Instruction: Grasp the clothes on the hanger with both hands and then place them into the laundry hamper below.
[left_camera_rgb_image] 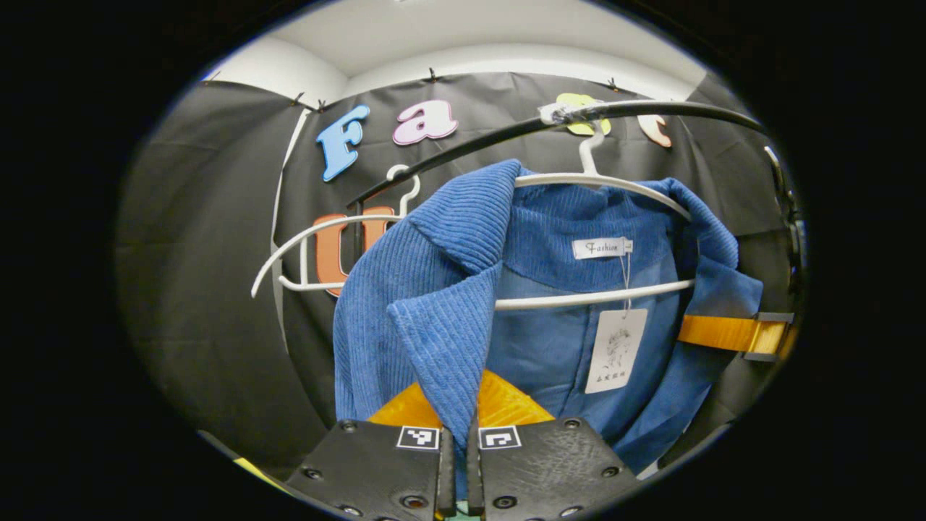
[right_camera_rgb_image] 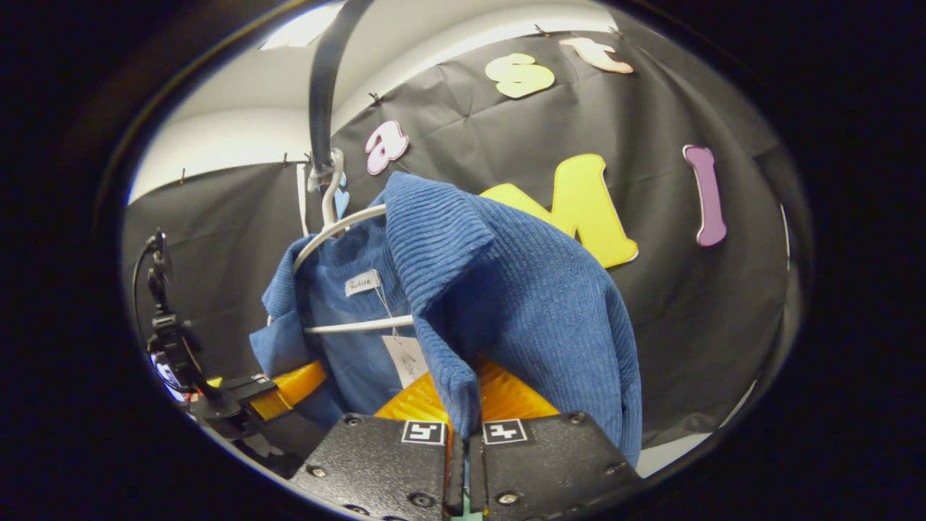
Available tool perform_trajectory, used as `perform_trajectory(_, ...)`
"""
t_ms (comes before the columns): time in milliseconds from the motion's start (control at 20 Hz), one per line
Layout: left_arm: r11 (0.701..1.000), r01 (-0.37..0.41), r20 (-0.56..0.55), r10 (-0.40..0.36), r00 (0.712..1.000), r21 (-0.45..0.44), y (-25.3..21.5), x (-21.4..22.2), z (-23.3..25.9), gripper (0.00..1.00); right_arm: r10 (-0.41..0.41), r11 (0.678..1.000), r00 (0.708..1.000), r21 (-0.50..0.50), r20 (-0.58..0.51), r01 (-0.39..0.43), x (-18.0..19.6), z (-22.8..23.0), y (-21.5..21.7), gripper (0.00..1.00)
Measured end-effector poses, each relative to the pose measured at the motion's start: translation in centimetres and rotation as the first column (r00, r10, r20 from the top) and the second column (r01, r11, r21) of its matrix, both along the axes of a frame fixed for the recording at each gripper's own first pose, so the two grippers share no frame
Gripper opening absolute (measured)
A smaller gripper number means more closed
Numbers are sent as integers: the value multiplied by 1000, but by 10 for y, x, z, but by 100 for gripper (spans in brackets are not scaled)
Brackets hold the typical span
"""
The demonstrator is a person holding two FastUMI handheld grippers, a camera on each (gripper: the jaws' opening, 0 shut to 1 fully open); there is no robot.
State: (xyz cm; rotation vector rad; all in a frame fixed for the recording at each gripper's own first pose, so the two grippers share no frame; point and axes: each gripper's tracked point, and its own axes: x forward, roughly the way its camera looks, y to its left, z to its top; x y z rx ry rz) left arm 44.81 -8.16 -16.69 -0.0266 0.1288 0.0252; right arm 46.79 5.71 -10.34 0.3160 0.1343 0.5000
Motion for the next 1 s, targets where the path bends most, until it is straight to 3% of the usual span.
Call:
perform_trajectory(200,998,12,1,-12,1000,-59,16,-2,9,1,171,981,985,96,9,-171,-11,11,3,6)
perform_trajectory(250,997,11,1,-11,1000,-78,21,-2,11,1,233,963,972,138,8,-232,-16,15,5,6)
perform_trajectory(400,991,-2,19,5,1000,-132,41,-4,22,4,313,926,950,217,23,-310,-24,25,-3,5)
perform_trajectory(500,986,6,37,0,999,-164,55,-3,36,1,372,887,927,277,47,-370,-31,37,-2,5)
perform_trajectory(600,978,36,62,-24,998,-208,64,-1,54,1,436,826,897,362,74,-432,-34,54,-3,6)
perform_trajectory(750,940,98,96,-70,993,-327,72,6,76,1,457,758,884,479,97,-444,-29,71,-22,5)
perform_trajectory(1000,882,155,115,-116,987,-445,88,22,83,4,450,726,884,526,123,-443,-14,82,-47,5)
